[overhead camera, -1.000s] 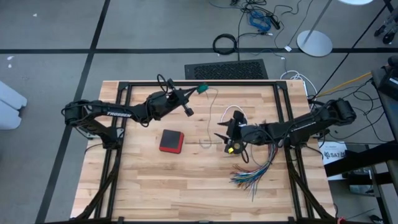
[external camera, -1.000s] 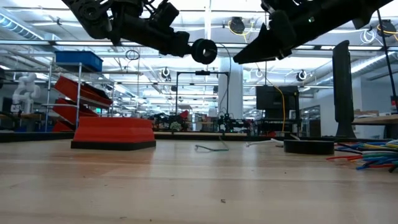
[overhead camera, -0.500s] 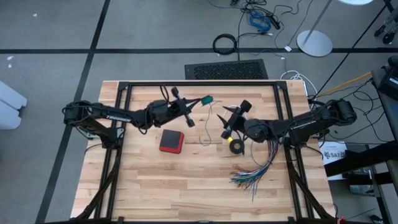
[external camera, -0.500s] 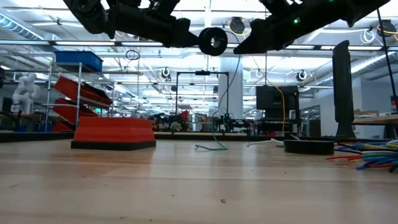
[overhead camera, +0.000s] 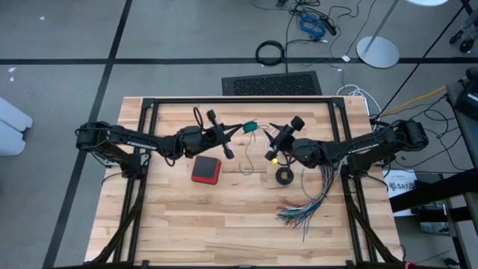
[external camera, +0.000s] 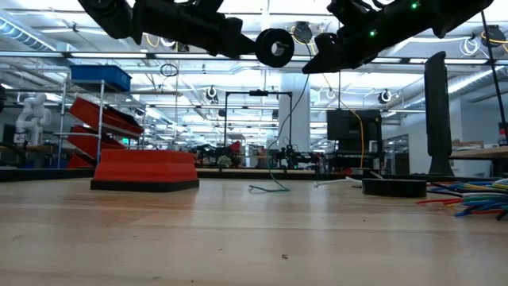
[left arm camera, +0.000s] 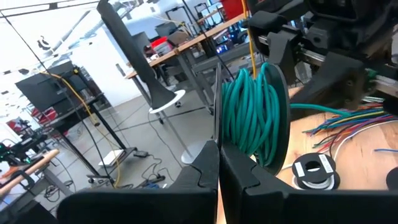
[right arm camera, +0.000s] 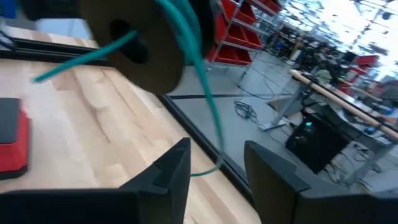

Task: Coiling cords
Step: Uncoil the green wire cable from the spool

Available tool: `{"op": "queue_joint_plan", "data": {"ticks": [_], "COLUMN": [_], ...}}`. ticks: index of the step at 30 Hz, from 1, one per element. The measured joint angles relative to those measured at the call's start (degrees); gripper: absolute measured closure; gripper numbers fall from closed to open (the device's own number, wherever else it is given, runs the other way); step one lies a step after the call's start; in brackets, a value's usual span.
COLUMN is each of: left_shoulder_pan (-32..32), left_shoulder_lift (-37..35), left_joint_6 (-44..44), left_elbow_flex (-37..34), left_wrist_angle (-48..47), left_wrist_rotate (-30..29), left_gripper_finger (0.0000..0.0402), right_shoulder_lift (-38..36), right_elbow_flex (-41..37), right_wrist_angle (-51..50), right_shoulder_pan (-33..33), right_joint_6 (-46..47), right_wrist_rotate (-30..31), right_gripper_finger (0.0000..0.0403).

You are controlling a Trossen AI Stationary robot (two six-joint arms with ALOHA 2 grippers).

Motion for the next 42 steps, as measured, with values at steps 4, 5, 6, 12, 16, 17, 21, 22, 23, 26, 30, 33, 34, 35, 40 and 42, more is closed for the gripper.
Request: {"op": "queue_joint_plan", "data": {"ticks": [4, 5, 6, 12, 16, 17, 21, 22, 23, 26, 30, 33, 34, 35, 40, 42], "left_shoulder_pan": [-0.24, -0.24, -0.24, -0.28, -0.30, -0.29, 0.84, 1.05, 1.22, 1.80, 2.52, 2.91, 3.04, 3.13, 3.35, 3.32], "left_shoulder_lift": [0.00, 0.00, 0.00, 0.00, 0.00, 0.00, 0.00, 0.00, 0.00, 0.00, 0.00, 0.00, 0.00, 0.00, 0.00, 0.00], "left_joint_6": [-0.02, -0.10, -0.20, -0.63, -0.59, -0.58, -0.61, -0.61, -0.64, -1.91, -3.41, -5.04, -5.18, -5.22, -8.31, -9.14], "left_elbow_flex": [0.01, 0.01, 0.01, 0.01, 0.02, 0.03, 0.05, 0.05, 0.05, 0.05, 0.05, 0.05, 0.05, 0.05, 0.08, 0.33], "left_wrist_angle": [0.02, 0.02, 0.02, 0.02, -0.66, -1.06, -2.19, -2.04, -1.74, -1.38, -1.09, 0.29, 1.10, 1.86, 4.92, 4.72], "left_wrist_rotate": [-0.09, -0.09, -0.09, 0.00, -0.97, -1.87, -4.25, -4.63, -4.82, -4.78, -4.81, -4.65, -4.60, -4.62, -3.14, -2.82], "left_gripper_finger": [0.0401, 0.0401, 0.0402, 0.0401, 0.0401, 0.0401, 0.0401, 0.0402, 0.0401, 0.0401, 0.0401, 0.0402, 0.0401, 0.0401, 0.0401, 0.0401], "right_shoulder_lift": [0.00, 0.00, 0.00, 0.00, 0.02, 0.02, 0.02, 0.02, 0.02, 0.02, 0.28, 1.53, 2.26, 3.13, 8.88, 10.65], "right_elbow_flex": [0.00, 0.00, 0.00, 0.00, 0.00, -0.02, -0.02, -0.02, -0.02, -0.02, -0.02, -0.01, 0.13, 0.45, 3.38, 3.96], "right_wrist_angle": [0.01, 0.00, -0.02, 0.33, 1.64, 2.60, 7.51, 8.69, 9.66, 11.51, 11.93, 12.33, 12.35, 12.08, 9.00, 7.28], "right_shoulder_pan": [-0.55, -0.69, -0.91, -1.98, -1.64, -1.20, 0.77, 1.18, 1.45, 1.79, 1.67, 1.22, 1.08, 0.98, 0.09, -0.96], "right_joint_6": [-0.38, -0.32, -0.31, -0.13, -0.85, -1.47, -3.02, -3.14, -2.98, -1.86, -0.09, 1.56, 2.14, 2.74, 4.41, 5.58], "right_wrist_rotate": [-0.11, -0.14, -0.30, -4.54, -4.83, -4.79, -6.18, -7.47, -8.61, -12.80, -18.08, -22.81, -24.17, -25.33, -27.36, -25.90], "right_gripper_finger": [0.0289, 0.0292, 0.0295, 0.0329, 0.0389, 0.0395, 0.0400, 0.0401, 0.0401, 0.0402, 0.0402, 0.0402, 0.0402, 0.0402, 0.0403, 0.0403]}}
